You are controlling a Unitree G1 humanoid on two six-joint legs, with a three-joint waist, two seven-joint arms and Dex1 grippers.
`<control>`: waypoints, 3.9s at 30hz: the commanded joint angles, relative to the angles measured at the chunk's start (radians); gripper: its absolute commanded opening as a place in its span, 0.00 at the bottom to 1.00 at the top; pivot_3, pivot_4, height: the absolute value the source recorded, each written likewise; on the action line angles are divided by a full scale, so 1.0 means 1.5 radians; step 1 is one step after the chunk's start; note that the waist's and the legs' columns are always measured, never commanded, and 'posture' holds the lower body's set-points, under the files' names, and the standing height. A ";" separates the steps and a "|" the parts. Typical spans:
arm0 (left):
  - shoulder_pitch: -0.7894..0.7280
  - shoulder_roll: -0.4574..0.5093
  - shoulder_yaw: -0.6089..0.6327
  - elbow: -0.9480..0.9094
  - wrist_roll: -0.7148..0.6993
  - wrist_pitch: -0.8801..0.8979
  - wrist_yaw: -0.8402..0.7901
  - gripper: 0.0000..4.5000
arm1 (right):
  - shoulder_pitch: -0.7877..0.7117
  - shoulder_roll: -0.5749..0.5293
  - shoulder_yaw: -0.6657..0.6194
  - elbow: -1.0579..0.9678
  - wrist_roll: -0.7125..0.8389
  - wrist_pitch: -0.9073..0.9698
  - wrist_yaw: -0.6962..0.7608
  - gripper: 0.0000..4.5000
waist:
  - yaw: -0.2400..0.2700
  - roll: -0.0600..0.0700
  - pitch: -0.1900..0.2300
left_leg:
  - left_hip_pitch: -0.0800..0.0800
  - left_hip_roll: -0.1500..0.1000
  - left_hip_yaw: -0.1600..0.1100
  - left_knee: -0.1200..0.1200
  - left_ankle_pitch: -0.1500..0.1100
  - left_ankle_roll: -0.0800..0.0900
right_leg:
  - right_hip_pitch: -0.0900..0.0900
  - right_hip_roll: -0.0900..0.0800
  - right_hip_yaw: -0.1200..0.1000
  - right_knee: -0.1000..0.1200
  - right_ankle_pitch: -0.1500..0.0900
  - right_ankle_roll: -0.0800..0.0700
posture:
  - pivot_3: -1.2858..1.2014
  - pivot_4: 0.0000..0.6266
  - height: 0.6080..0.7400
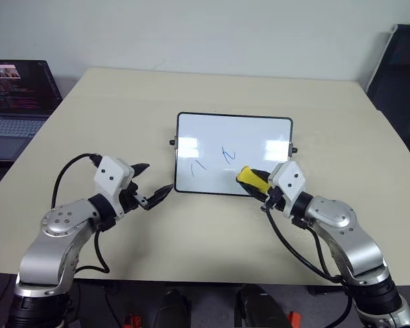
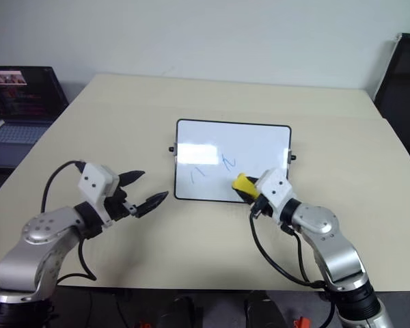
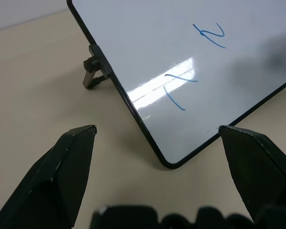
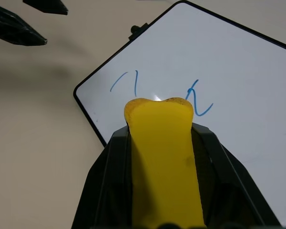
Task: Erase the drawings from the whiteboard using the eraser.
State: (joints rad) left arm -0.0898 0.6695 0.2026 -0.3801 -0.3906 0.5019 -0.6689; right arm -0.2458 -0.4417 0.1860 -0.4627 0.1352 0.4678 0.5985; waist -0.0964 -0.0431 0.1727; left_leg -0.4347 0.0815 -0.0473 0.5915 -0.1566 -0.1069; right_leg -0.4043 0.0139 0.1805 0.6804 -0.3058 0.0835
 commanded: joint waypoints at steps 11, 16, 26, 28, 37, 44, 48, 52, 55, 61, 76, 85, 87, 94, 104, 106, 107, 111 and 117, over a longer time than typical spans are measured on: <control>-0.014 0.033 -0.005 0.002 0.000 -0.016 -0.043 1.00 | 0.001 -0.022 0.003 -0.034 0.003 0.004 0.013 0.28 | 0.002 0.000 0.000 | 0.000 0.000 0.000 0.000 0.000 0.000 | 0.000 0.000 0.000 0.000 0.000 0.000 | 0.52 0.24 1.00; -0.030 0.031 -0.015 0.018 0.005 -0.020 -0.050 1.00 | -0.017 -0.017 0.012 -0.029 -0.008 0.002 0.003 0.28 | 0.004 0.000 0.000 | 0.000 0.000 0.000 0.000 0.000 0.000 | 0.000 0.000 0.000 0.000 0.000 0.000 | 0.52 0.24 1.00; -0.062 0.031 -0.039 0.041 0.016 -0.030 -0.067 1.00 | -0.269 0.087 0.105 0.229 -0.138 -0.052 -0.060 0.28 | 0.004 0.000 0.000 | 0.000 0.000 0.000 0.000 0.000 0.000 | 0.000 0.000 0.000 0.000 0.000 0.000 | 0.52 0.24 1.00; -0.065 0.030 -0.046 0.042 0.018 -0.033 -0.070 1.00 | -0.316 0.105 0.106 0.298 -0.161 -0.062 -0.080 0.28 | 0.005 0.000 0.000 | 0.000 0.000 0.000 0.000 0.000 0.000 | 0.000 0.000 0.000 0.000 0.001 0.002 | 0.52 0.24 1.00; -0.069 0.024 -0.053 0.040 0.022 -0.036 -0.068 1.00 | -0.314 0.059 0.128 0.352 -0.191 0.001 -0.014 0.28 | 0.008 0.001 0.000 | -0.001 0.000 -0.001 -0.002 0.000 0.000 | 0.000 0.000 -0.002 0.000 0.004 0.001 | 0.52 0.24 1.00; -0.078 0.019 -0.060 0.043 0.023 -0.036 -0.069 1.00 | -0.290 0.020 0.158 0.320 -0.224 0.010 0.016 0.28 | 0.006 0.001 0.000 | 0.000 0.000 -0.001 0.001 0.000 0.000 | 0.001 0.000 -0.002 0.001 0.001 0.000 | 0.52 0.24 1.00; -0.081 0.019 -0.062 0.043 0.022 -0.035 -0.071 1.00 | -0.322 0.051 0.117 0.361 -0.247 -0.011 -0.072 0.28 | 0.006 0.001 0.000 | 0.001 0.000 -0.001 0.002 0.002 0.001 | 0.000 0.000 -0.001 0.001 0.004 0.000 | 0.52 0.24 1.00; -0.082 0.018 -0.064 0.042 0.021 -0.034 -0.072 1.00 | -0.323 0.053 0.110 0.378 -0.246 -0.002 -0.073 0.28 | 0.007 0.000 0.000 | 0.001 0.000 -0.001 0.002 0.003 0.002 | 0.000 0.000 -0.001 0.000 0.005 0.000 | 0.52 0.24 1.00; -0.086 0.016 -0.066 0.043 0.021 -0.033 -0.072 1.00 | -0.297 0.031 0.124 0.357 -0.233 0.028 -0.018 0.28 | 0.008 0.000 0.000 | 0.001 0.000 -0.001 0.002 0.003 0.002 | 0.001 0.000 -0.001 0.000 0.005 0.000 | 0.52 0.24 1.00; -0.088 0.017 -0.067 0.043 0.020 -0.033 -0.073 1.00 | -0.259 -0.003 0.145 0.300 -0.226 0.071 0.066 0.28 | 0.007 0.000 0.000 | 0.001 0.000 -0.001 0.001 0.003 0.002 | 0.001 0.000 -0.001 0.000 0.004 0.000 | 0.52 0.24 1.00; -0.090 0.017 -0.066 0.044 0.021 -0.034 -0.069 1.00 | -0.333 0.057 0.191 0.406 -0.276 -0.040 0.029 0.28 | -0.002 0.000 0.000 | 0.001 0.000 -0.001 0.001 0.004 0.003 | 0.000 0.000 -0.001 -0.001 0.007 0.000 | 0.52 0.24 1.00; -0.088 0.016 -0.066 0.041 0.022 -0.036 -0.066 1.00 | -0.388 0.098 0.164 0.496 -0.294 -0.078 -0.021 0.28 | -0.010 0.001 0.000 | 0.001 0.000 -0.001 0.001 0.004 0.003 | 0.000 0.000 -0.001 0.000 0.008 0.000 | 0.52 0.24 1.00; -0.088 0.017 -0.064 0.042 0.022 -0.037 -0.066 1.00 | -0.361 0.081 0.159 0.468 -0.285 -0.055 0.007 0.28 | -0.008 0.001 0.000 | 0.001 0.000 -0.001 0.001 0.004 0.003 | 0.000 0.000 -0.001 0.000 0.008 0.000 | 0.52 0.24 1.00; -0.090 0.015 -0.067 0.047 0.022 -0.039 -0.068 1.00 | -0.258 0.036 0.134 0.348 -0.245 0.049 0.081 0.28 | 0.000 0.000 0.000 | 0.001 0.000 -0.001 0.001 0.004 0.003 | 0.000 0.000 -0.001 -0.001 0.007 0.000 | 0.52 0.24 1.00; -0.089 0.018 -0.019 0.074 0.005 -0.048 -0.061 1.00 | -0.224 0.049 0.053 0.226 -0.181 0.081 0.056 0.28 | 0.000 0.000 0.001 | 0.002 -0.001 -0.001 0.002 0.004 0.003 | -0.002 -0.001 -0.001 -0.001 0.007 0.000 | 0.52 0.24 1.00; -0.079 0.010 0.014 0.080 -0.007 -0.053 -0.052 1.00 | -0.210 0.054 0.025 0.168 -0.149 0.091 0.058 0.28 | 0.000 0.001 0.001 | 0.001 -0.001 -0.001 0.001 0.004 0.003 | -0.002 -0.001 -0.001 -0.001 0.007 0.000 | 0.52 0.24 1.00; -0.072 0.007 0.028 0.083 -0.009 -0.058 -0.047 1.00 | -0.201 0.052 0.014 0.142 -0.136 0.090 0.059 0.28 | 0.000 0.001 0.001 | 0.001 -0.001 -0.001 0.001 0.004 0.003 | -0.001 -0.001 -0.001 -0.001 0.007 0.000 | 0.52 0.24 1.00; -0.033 0.002 0.067 0.076 -0.031 -0.062 -0.052 1.00 | -0.130 0.046 -0.027 0.033 -0.079 0.092 0.065 0.28 | 0.002 0.001 0.001 | -0.001 0.000 -0.001 -0.002 0.002 0.001 | -0.002 0.000 -0.002 -0.001 0.004 0.002 | 0.52 0.24 1.00; -0.014 -0.008 0.088 0.065 -0.065 -0.064 -0.053 1.00 | -0.020 0.043 -0.047 -0.085 -0.019 0.072 0.055 0.28 | 0.009 0.001 0.001 | -0.002 0.000 -0.002 -0.003 -0.002 -0.003 | -0.001 0.000 -0.003 0.000 -0.001 0.001 | 0.52 0.24 1.00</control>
State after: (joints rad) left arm -0.1077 0.6591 0.3035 -0.2441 -0.4683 0.4271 -0.7521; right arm -0.2923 -0.3722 0.1380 -0.5219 0.0816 0.6037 0.6930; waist -0.0835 -0.0417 0.1744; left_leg -0.4370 0.0816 -0.0507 0.5871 -0.1603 -0.1119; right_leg -0.4063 0.0134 0.1757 0.6799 -0.3081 0.0850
